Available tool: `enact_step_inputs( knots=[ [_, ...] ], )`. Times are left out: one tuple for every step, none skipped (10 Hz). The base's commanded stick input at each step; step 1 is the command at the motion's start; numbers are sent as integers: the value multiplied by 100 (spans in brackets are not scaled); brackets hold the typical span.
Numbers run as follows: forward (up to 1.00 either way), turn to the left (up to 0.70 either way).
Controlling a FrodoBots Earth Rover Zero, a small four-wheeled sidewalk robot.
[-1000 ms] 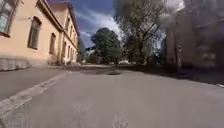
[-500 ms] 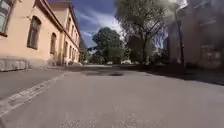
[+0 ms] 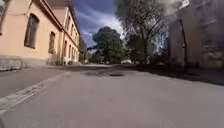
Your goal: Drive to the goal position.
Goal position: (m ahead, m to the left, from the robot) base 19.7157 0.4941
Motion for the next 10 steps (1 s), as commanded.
enact_step_inputs(
  knots=[
    [70, 5],
    [70, 5],
    [70, 6],
    [70, 6],
    [70, 6],
    [70, 6],
    [70, 6],
    [70, 6],
    [70, 6],
    [70, 12]
  ],
)
